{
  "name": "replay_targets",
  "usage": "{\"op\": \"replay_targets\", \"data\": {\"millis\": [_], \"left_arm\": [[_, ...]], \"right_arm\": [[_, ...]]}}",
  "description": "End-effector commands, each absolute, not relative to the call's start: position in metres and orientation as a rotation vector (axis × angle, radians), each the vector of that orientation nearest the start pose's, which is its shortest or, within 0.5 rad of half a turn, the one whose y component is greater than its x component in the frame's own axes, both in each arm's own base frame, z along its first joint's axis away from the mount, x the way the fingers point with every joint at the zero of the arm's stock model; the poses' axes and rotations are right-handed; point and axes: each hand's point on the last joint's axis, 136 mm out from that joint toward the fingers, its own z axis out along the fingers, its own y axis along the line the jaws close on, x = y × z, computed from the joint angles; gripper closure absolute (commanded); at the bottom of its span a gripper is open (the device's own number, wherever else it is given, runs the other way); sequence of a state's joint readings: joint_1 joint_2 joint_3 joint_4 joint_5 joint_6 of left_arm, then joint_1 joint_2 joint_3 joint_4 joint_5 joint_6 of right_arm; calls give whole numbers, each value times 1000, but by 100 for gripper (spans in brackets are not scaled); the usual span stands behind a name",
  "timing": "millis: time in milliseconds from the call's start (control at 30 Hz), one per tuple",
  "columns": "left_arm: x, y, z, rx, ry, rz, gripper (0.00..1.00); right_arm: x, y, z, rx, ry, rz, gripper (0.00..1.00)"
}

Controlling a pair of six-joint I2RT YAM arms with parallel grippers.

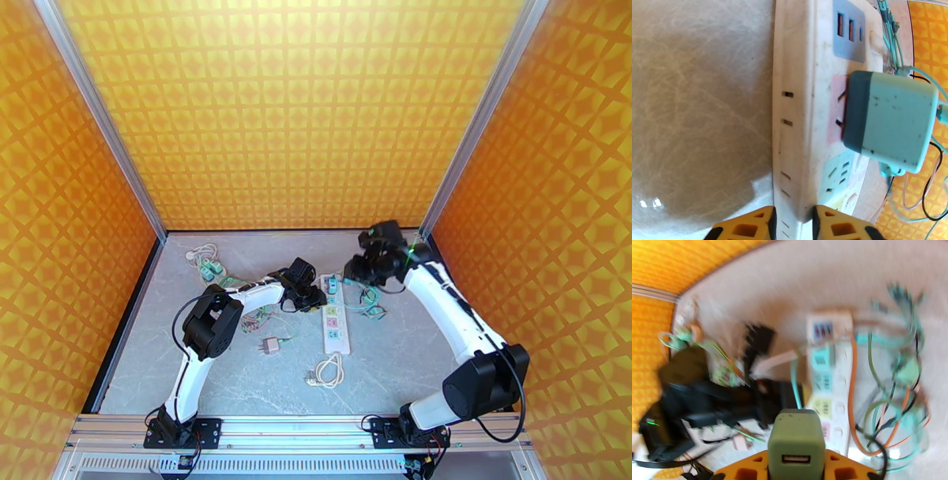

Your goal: Pull the plug off the socket

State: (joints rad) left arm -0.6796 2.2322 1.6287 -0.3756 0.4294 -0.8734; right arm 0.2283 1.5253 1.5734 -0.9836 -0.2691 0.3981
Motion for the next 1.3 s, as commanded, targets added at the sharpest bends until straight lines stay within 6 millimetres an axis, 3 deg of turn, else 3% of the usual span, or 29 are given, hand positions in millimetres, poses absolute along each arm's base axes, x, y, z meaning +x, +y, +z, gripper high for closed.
{"op": "replay_targets", "data": {"millis": [0, 200, 400, 533, 667, 767, 1000, 1267], "left_arm": [[357, -369, -2, -145, 3007, -857, 69], [356, -369, -1, -142, 3003, -863, 69], [355, -368, 0, -140, 2999, -865, 69], [353, -367, 1, -139, 2998, -865, 69], [355, -368, 6, -133, 2986, -875, 69], [355, -369, 13, -123, 2975, -884, 67], [358, -371, 38, -81, 2928, -915, 59], [361, -374, 77, 1, 2844, -961, 50]], "right_arm": [[379, 124, 284, 126, 2490, 595, 74], [405, 110, 319, 240, 2337, 679, 75], [426, 49, 354, 393, 2175, 473, 75], [434, -2, 352, 551, 2128, 333, 76], [439, -46, 326, 683, 2128, 160, 74], [441, -70, 289, 760, 2166, 47, 74], [436, -104, 202, 878, 2293, -187, 74], [416, -124, 119, 1033, 2431, -262, 72]]}}
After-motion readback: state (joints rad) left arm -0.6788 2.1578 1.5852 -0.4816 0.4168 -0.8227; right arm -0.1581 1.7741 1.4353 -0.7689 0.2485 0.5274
